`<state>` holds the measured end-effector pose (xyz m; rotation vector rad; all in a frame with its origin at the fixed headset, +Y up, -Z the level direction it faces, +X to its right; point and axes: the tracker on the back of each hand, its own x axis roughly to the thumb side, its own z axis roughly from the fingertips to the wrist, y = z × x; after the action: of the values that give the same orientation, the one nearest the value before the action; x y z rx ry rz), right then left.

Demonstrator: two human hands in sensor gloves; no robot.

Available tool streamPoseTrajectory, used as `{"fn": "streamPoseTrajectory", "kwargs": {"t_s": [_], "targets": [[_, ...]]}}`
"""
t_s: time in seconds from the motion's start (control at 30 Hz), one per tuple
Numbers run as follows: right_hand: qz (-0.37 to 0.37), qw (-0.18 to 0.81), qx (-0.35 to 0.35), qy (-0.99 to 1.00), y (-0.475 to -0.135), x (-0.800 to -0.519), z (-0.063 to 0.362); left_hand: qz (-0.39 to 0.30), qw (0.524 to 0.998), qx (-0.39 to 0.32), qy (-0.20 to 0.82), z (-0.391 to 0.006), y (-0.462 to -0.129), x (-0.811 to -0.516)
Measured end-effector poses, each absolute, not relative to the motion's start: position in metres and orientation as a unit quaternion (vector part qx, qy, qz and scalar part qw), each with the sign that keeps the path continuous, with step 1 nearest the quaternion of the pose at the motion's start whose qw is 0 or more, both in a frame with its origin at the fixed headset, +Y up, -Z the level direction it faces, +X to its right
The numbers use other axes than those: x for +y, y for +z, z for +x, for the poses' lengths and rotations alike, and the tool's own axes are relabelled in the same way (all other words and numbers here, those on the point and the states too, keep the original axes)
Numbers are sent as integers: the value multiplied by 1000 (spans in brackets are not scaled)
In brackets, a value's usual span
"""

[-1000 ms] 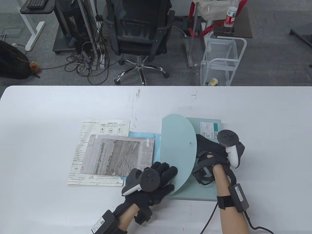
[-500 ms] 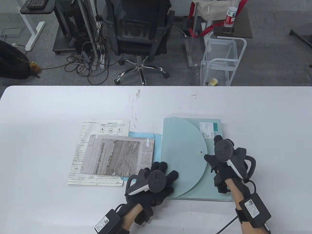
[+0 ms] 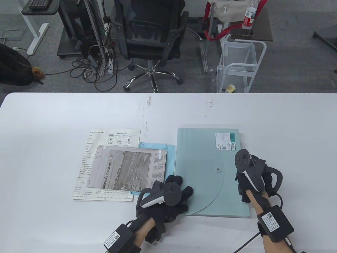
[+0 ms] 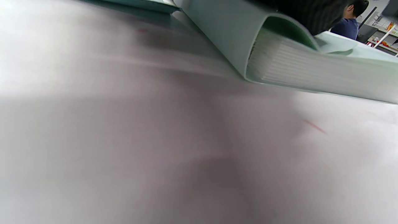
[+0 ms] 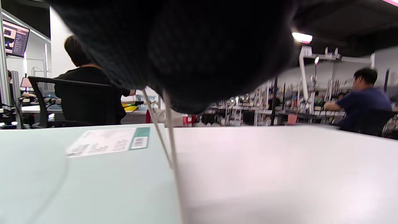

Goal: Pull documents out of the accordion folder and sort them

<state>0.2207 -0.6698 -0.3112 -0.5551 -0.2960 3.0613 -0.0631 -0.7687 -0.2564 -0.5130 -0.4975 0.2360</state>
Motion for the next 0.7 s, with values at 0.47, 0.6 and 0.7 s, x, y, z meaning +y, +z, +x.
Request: {"fn": "streamPoseTrajectory", "kwargs": {"t_s": [0.47, 0.6, 0.7], "targets": [[-126, 3, 34, 991, -348, -717, 156, -243, 931, -257, 94, -56, -254, -768], [-128, -20, 29, 991, -355, -725, 144, -253, 927, -260, 101, -54, -255, -769], [-125, -19, 44, 991, -357, -729, 137, -261, 924, -259, 103, -54, -256, -769]]}}
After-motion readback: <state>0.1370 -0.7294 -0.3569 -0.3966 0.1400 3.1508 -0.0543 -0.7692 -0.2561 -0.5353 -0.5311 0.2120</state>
